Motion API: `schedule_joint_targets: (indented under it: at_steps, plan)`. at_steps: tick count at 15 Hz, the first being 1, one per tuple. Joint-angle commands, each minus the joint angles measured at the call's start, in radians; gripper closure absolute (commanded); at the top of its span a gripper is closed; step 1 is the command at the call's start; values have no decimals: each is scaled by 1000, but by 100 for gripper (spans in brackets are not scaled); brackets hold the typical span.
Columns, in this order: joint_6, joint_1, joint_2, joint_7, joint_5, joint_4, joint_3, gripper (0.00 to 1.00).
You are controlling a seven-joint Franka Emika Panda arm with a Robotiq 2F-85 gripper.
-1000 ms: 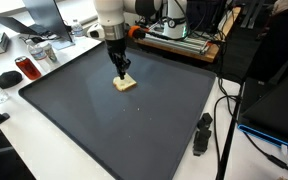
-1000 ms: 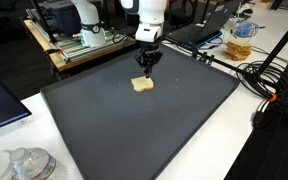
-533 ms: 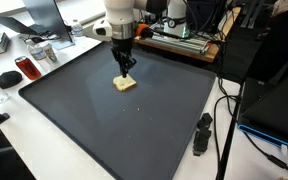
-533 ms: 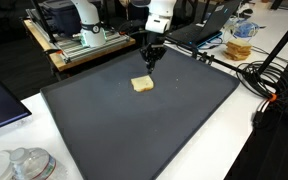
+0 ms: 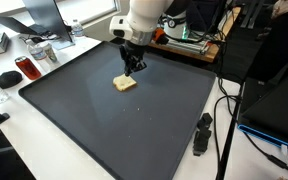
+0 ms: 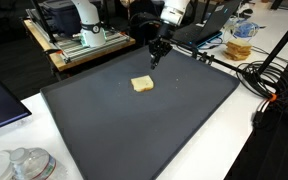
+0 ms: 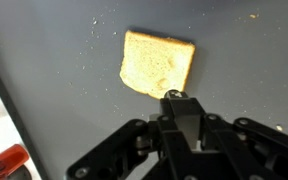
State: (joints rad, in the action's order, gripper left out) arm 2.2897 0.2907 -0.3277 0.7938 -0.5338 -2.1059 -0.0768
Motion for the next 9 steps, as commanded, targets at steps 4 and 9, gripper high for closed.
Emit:
schedule_joint_targets:
  at_steps: [4,9]
  plan:
    - [-148,58,-111,152,-203,107,33,95]
    - [-207,64,-184,201,-285,155,57,95]
